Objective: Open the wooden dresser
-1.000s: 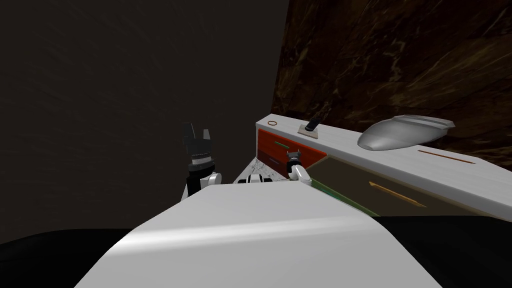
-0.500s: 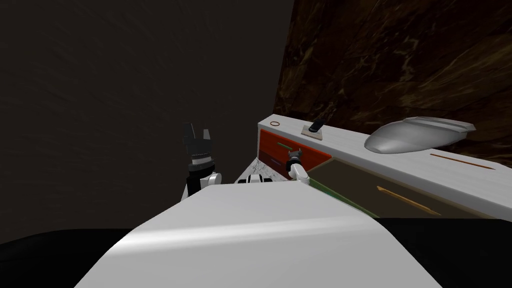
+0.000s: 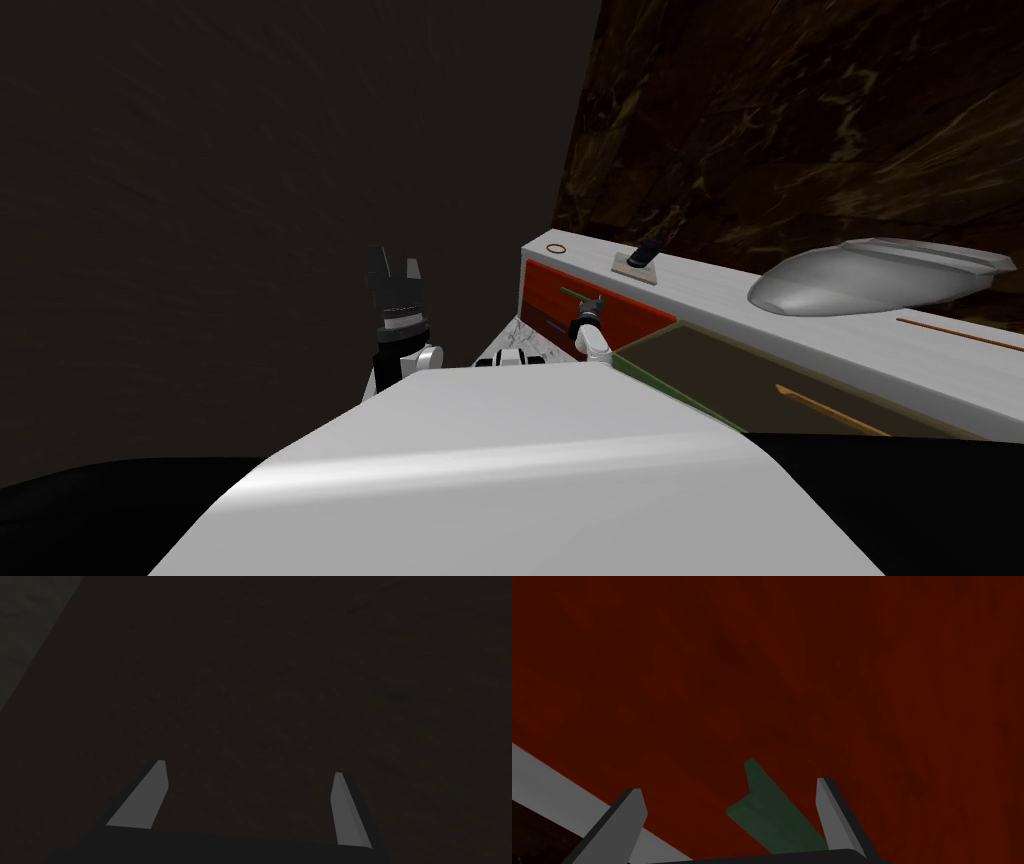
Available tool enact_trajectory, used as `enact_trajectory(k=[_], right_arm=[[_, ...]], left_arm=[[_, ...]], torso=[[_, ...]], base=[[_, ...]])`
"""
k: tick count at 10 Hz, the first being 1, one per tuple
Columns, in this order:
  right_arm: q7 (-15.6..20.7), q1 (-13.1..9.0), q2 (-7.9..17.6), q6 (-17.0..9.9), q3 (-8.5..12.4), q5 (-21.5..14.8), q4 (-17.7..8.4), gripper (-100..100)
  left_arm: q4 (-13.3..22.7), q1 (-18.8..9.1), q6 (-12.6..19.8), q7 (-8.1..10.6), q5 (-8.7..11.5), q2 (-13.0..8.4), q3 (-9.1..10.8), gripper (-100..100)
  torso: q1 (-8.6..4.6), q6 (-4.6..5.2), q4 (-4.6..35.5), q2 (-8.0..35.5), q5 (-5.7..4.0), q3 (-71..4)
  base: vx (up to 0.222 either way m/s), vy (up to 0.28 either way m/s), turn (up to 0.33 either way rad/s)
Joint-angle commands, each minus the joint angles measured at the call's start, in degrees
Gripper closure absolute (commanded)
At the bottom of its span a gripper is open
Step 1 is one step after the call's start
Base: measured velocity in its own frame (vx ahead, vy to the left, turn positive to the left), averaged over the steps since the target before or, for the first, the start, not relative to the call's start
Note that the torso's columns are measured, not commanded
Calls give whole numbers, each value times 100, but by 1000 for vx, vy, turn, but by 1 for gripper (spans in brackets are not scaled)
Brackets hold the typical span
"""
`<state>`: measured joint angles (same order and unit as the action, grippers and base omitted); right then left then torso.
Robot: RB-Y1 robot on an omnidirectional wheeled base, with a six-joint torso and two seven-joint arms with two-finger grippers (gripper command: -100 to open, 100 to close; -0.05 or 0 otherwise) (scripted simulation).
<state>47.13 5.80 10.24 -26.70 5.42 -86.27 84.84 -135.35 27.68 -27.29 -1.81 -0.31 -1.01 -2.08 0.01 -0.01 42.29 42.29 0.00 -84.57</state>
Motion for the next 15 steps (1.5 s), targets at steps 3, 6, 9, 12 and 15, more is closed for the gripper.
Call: enact_trajectory(k=[3,6,9,12,15], right_arm=[[427,-268,-403,-287,133,-729,-282,-100],[646,-413,-878,-422,210,-1083,-424,-100],[735,-474,-1288,-472,243,-1224,-479,-100],[758,-249,-1250,-301,-28,-1227,-242,-100],[802,-137,-1275,-216,-167,-1230,-111,-100]], left_arm=[[0,0,0,0,0,0,0,0],[0,0,0,0,0,0,0,0],[0,0,0,0,0,0,0,0],[0,2,0,0,0,0,1,0],[-1,2,-1,0,0,-1,1,0]], torso=[[-1,0,0,0,0,0],[-1,1,0,2,0,1],[-5,1,1,3,-1,2],[-7,6,-5,-19,-1,-11],[-2,-1,-3,-9,-1,-6]], base=[[24,25,46],[23,29,39],[9,13,18],[75,-10,-195],[129,-17,-173]])
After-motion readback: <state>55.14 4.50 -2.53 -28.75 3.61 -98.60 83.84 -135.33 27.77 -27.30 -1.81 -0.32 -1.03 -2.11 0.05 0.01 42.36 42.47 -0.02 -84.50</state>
